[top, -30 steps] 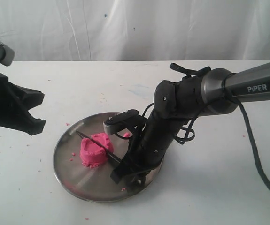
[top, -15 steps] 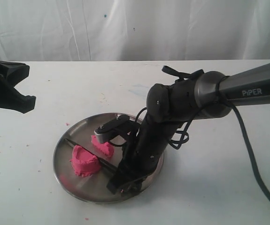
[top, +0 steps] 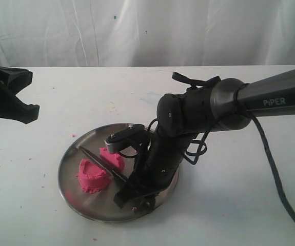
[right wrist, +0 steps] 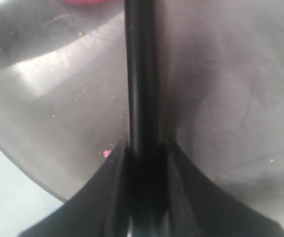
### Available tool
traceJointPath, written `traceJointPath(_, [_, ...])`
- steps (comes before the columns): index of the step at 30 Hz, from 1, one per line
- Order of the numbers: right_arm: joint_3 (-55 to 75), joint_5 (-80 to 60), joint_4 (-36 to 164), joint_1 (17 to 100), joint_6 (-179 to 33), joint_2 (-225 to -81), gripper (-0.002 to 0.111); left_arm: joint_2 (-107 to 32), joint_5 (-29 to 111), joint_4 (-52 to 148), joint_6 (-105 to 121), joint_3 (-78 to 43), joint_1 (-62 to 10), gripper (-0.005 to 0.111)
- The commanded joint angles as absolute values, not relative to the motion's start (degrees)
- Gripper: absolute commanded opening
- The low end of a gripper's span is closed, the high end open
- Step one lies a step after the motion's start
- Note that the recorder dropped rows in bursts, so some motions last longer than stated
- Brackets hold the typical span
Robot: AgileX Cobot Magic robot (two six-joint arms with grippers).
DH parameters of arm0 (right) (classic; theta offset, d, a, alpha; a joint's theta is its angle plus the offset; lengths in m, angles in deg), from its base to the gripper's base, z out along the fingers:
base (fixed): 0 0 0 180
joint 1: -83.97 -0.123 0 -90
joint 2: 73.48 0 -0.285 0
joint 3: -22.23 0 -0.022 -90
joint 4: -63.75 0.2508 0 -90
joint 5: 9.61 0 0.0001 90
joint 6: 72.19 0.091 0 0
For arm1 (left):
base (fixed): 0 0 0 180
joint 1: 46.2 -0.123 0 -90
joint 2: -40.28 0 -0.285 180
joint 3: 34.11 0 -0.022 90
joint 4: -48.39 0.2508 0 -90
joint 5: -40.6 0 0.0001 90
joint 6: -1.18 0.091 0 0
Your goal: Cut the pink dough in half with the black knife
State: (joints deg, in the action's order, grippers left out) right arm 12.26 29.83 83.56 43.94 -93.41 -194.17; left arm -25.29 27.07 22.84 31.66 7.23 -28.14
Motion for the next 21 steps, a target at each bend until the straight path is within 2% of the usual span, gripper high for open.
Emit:
traceJointPath(1, [11.73, 27.96, 78.68, 44.00, -89.10, -194.87, 0.000, -24.86, 26.86, 22.24, 31.38, 7.62, -27.93, 0.000])
traceJointPath(13, [11.73, 27.22, 70.73, 44.00, -81.16, -194.87, 0.000, -24.86, 26.98, 22.34, 31.38, 7.62, -27.93, 0.000])
traceJointPath(21, [11.73, 26.34, 73.15, 44.00, -81.18, -190.57, 0.000, -24.86, 26.98, 22.34, 31.38, 7.62, -27.93, 0.000])
